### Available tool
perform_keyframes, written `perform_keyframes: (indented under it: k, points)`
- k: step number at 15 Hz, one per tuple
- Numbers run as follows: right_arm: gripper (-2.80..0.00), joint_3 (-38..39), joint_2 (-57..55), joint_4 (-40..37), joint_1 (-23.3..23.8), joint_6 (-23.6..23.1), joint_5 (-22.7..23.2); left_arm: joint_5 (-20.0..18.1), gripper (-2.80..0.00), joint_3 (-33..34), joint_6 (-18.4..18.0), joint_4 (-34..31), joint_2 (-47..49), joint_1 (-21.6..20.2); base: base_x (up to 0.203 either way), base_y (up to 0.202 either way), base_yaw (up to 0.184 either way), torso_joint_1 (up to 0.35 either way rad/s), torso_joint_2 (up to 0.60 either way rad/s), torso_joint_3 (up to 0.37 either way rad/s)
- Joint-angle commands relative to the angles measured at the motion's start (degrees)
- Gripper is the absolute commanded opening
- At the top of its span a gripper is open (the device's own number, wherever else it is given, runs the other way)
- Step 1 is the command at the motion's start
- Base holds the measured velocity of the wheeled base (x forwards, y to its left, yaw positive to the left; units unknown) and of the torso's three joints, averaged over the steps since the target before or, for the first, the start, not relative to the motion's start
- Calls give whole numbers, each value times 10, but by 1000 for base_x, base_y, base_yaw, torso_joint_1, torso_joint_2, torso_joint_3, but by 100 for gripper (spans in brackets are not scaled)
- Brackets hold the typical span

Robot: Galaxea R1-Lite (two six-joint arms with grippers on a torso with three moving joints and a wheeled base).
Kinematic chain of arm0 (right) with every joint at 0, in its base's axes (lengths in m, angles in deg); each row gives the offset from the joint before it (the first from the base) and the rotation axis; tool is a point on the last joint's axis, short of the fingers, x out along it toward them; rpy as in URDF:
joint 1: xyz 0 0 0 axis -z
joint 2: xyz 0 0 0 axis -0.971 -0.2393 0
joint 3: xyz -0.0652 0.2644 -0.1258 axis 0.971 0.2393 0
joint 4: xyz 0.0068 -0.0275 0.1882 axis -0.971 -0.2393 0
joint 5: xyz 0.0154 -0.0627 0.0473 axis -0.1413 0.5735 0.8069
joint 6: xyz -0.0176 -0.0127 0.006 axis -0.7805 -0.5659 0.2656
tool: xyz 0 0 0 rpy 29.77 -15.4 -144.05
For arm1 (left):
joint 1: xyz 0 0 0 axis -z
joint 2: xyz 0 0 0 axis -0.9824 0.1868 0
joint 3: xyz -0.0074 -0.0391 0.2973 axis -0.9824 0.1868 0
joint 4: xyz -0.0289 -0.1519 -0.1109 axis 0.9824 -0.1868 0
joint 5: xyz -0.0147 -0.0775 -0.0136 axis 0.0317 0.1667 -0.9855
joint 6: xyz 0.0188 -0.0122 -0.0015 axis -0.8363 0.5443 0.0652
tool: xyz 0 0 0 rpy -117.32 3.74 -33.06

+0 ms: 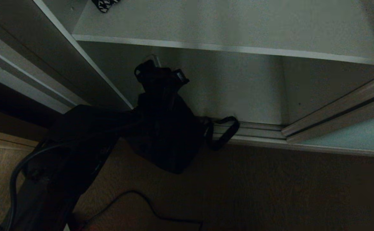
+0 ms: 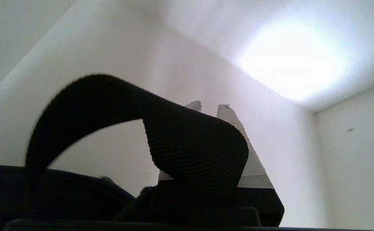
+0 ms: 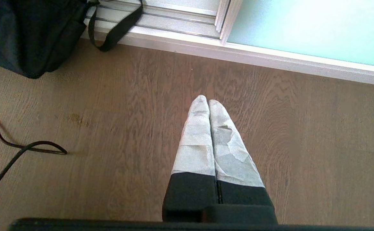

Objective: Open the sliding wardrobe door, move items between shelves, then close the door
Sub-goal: Place the bag on the lower shelf

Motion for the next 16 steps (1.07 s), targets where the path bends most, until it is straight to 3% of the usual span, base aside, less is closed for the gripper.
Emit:
perform_keyframes:
  k: [1, 3, 8, 11, 16]
  points:
    - [-280, 0, 2, 0, 0, 0, 0, -5, -280, 0, -9, 32, 9, 1, 0, 0, 0, 0, 0, 0]
    - [-280, 0, 2, 0, 0, 0, 0, -21, -280, 0, -42, 63, 16, 2, 0, 0, 0, 0, 0, 0]
    - [-280, 0, 2, 0, 0, 0, 0, -60, -280, 0, -68, 96, 33, 3, 0, 0, 0, 0, 0, 0]
    - [-280, 0, 2, 0, 0, 0, 0, -78, -280, 0, -107, 166, 44, 3, 0, 0, 0, 0, 0, 0]
    - [-280, 0, 2, 0, 0, 0, 0, -86, -280, 0, -116, 169, 44, 3, -53, 0, 0, 2, 0, 0]
